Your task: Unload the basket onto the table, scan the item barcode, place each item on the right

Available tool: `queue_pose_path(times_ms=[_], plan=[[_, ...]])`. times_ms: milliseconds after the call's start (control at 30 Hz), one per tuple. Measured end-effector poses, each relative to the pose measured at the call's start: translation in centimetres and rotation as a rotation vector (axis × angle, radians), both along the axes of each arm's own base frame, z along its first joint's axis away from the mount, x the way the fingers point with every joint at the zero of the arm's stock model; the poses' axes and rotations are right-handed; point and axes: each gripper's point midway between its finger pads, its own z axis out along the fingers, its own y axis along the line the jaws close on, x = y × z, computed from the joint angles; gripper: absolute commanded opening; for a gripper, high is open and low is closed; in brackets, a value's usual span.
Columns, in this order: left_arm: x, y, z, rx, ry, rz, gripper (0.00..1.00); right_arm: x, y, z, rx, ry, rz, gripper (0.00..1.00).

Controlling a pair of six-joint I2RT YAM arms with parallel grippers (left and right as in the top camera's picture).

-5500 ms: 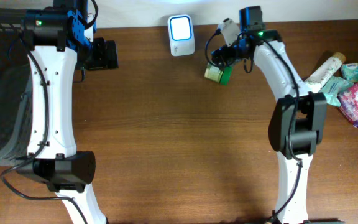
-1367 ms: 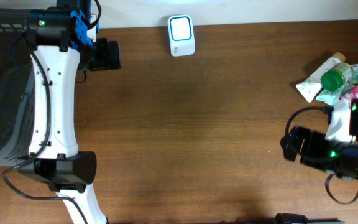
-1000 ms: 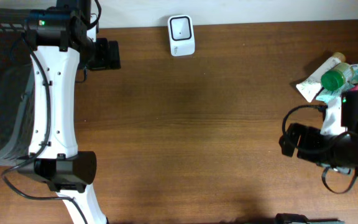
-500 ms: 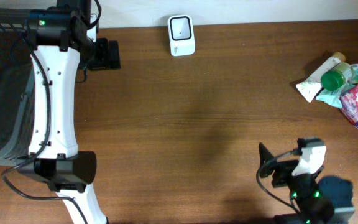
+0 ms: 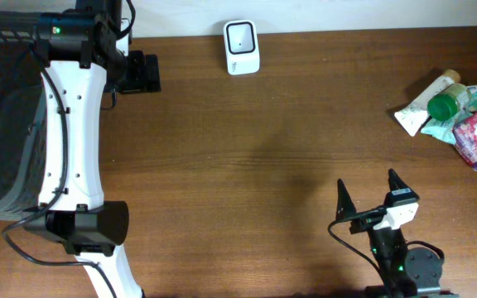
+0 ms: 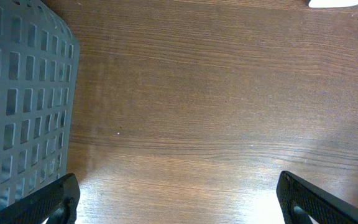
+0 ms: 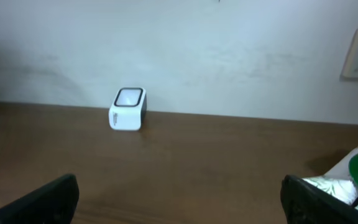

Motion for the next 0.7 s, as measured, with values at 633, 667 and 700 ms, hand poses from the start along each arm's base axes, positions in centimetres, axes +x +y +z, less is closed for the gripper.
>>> queue_pose_path(times_ms=[633,667,700], plan=[[0.0,0.0,0.0,0.000,0.000,0.000,0.99,0.6,-1.6,-4.3,0.012,0.109,-0.103,0.99],[0.0,0.0,0.0,0.000,0.000,0.000,0.99,0.6,-1.6,-4.3,0.012,0.109,-0.103,0.99],[0.0,0.0,0.0,0.000,0.000,0.000,0.99,0.6,-1.6,-4.3,0.011,0.109,-0.103,0.99]])
